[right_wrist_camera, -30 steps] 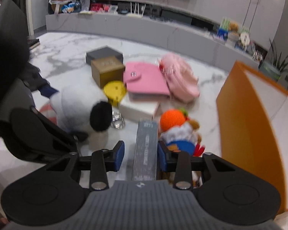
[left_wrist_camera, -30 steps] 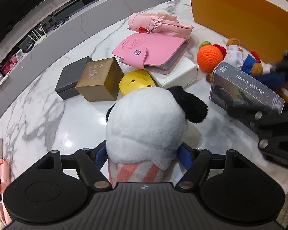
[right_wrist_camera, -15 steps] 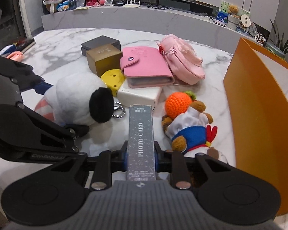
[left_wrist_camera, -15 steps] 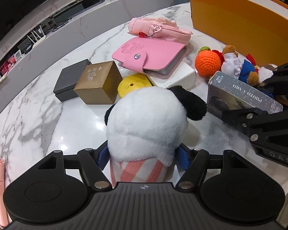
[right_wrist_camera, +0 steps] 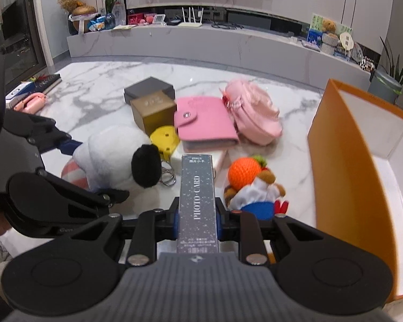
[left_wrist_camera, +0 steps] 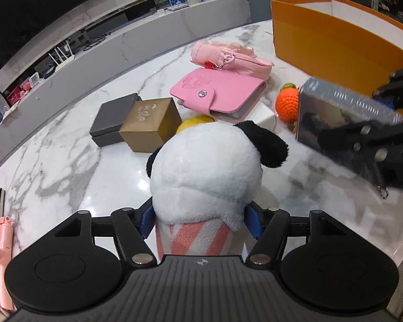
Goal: Organize objects
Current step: 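Carry the panda plush and PHOTO CARD box over the orange box with both tools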
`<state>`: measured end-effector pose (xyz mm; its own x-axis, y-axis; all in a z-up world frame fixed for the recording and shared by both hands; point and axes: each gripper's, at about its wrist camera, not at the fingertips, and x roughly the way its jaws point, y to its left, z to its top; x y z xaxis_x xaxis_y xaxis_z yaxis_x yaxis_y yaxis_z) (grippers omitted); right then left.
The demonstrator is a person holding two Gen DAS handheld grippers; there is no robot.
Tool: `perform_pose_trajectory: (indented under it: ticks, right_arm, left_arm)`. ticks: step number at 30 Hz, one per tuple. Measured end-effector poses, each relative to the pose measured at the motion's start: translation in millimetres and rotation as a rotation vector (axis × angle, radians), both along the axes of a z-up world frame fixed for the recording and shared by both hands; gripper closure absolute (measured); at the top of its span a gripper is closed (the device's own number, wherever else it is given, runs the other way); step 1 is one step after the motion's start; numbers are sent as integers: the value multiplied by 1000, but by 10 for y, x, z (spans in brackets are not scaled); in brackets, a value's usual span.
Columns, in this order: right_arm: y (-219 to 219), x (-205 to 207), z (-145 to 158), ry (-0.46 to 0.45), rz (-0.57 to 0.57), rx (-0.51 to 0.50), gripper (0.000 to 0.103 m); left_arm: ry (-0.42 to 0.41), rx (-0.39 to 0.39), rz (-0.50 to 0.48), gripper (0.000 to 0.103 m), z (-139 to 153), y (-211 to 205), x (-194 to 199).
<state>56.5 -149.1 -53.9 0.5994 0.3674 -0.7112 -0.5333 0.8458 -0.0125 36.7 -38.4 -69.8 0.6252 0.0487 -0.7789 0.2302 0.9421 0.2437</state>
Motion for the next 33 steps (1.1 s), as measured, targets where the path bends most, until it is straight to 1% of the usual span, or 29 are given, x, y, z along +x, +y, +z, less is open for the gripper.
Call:
perform_pose_trajectory:
  ticks: [10, 17, 20, 24, 30, 33]
  right_arm:
    - [-158, -56, 330, -68, -4, 40, 78]
    - [-328, -103, 607, -120, -15, 79, 78]
    - [-416, -122, 731, -143, -19, 101, 78]
    - [-569, -147, 856, -169, -30, 127, 78]
    - [-837, -126, 928, -184, -57, 150, 78]
    - [-976, -80, 961, -192, -69, 150, 78]
  left_arm:
    - [-55, 19, 30, 28, 135, 16, -143]
    - [-90, 12, 47, 28, 257, 12, -218]
    - [-99, -12, 49, 28, 343, 17, -248]
    - [-130, -20, 15, 28, 507, -97, -280]
    - [-148, -103, 9, 28, 700, -299, -229]
    - [-154, -104, -23, 28, 741, -462, -191]
